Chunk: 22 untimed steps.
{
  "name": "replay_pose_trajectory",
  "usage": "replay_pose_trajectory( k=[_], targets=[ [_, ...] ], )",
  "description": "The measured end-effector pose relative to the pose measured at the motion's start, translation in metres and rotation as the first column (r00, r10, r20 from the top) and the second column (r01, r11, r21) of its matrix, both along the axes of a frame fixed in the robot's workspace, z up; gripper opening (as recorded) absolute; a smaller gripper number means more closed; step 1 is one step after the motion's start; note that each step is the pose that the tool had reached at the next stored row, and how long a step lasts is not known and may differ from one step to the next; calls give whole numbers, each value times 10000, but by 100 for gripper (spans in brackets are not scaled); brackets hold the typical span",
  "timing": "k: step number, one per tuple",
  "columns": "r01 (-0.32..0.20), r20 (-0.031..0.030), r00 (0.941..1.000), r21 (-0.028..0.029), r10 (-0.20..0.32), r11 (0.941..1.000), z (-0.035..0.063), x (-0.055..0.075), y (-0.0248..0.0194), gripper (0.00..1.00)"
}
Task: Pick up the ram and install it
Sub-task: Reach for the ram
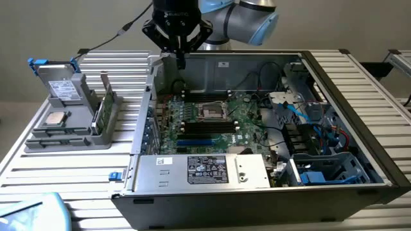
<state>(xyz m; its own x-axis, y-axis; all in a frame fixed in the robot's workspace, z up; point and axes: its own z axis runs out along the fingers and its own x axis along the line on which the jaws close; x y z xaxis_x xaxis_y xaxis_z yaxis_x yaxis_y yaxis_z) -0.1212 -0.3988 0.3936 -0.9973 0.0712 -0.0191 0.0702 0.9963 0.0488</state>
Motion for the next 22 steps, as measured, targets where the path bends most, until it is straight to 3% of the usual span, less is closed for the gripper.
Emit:
replay_pose_trajectory(
  k=[12, 22],
  targets=[
    [0, -1, 10000, -3, 0, 10000, 15, -19, 0, 10],
    [1, 0, 10000, -1, -1, 10000, -12, -473, 39, 10]
  ],
)
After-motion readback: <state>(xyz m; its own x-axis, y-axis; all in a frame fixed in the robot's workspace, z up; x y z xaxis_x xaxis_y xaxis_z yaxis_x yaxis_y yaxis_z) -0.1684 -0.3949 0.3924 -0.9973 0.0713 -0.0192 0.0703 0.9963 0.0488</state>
